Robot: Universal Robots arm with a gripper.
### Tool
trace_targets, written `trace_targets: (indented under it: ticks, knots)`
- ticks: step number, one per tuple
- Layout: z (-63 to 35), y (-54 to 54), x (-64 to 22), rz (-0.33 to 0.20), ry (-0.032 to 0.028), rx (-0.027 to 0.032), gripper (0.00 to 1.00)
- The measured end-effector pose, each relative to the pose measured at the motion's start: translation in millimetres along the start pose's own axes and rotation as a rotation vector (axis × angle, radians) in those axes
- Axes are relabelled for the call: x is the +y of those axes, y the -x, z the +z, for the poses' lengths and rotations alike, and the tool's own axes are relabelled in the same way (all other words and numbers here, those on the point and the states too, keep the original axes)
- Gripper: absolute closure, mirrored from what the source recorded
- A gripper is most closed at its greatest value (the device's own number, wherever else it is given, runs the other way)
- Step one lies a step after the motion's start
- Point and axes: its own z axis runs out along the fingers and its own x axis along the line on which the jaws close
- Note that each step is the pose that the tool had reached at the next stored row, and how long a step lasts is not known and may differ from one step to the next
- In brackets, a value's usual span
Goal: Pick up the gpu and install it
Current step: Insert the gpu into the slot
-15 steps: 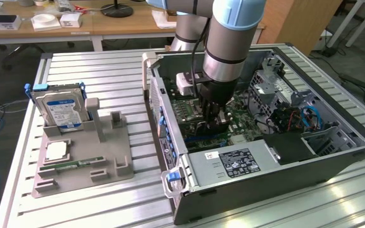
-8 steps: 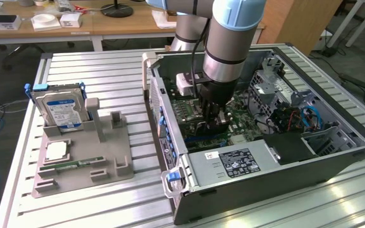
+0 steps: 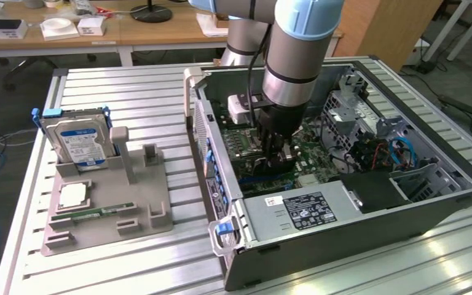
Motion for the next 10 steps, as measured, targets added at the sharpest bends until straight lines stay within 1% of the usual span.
trace_targets:
  ticks: [10]
  knots:
    - [2.0,-0.1,0.1,0.000,0.0002,0.0003,0.74]
